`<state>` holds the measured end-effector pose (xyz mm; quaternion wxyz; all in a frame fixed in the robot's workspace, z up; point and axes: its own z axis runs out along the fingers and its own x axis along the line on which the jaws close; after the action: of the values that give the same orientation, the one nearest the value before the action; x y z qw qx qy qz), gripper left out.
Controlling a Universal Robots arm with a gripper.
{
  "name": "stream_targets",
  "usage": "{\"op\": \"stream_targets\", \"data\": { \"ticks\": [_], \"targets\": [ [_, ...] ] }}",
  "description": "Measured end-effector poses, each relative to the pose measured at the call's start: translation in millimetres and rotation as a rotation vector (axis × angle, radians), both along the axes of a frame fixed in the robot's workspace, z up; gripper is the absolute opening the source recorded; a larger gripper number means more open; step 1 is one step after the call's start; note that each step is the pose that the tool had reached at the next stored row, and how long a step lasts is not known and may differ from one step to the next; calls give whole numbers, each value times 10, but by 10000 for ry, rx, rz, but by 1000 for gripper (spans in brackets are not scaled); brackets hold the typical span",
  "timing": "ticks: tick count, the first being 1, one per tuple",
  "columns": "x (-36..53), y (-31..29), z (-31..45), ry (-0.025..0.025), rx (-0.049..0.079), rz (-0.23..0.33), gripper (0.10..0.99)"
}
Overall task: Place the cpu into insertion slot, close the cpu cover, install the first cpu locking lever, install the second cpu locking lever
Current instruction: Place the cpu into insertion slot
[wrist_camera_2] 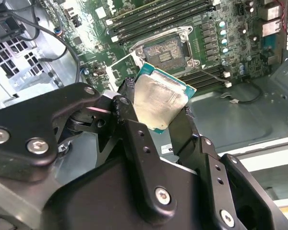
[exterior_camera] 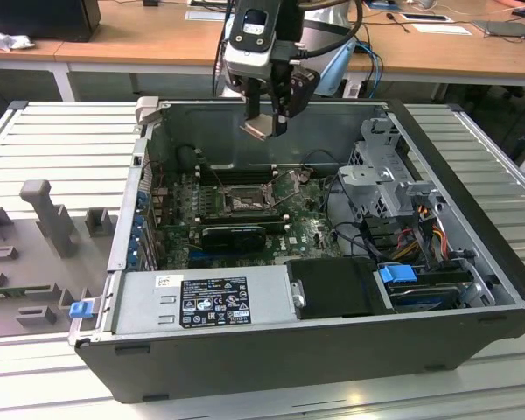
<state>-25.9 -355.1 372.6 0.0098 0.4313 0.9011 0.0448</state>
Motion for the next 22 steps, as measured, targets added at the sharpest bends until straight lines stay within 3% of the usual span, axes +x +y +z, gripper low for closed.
{"op": "stream_targets", "data": {
  "ticks": [7,17,22],
  "targets": [
    [0,0,0,0,0,-642,529],
    [0,0,-9,0,1,-2021,529],
    [0,0,-16,0,0,-3125,529]
  ]
}}
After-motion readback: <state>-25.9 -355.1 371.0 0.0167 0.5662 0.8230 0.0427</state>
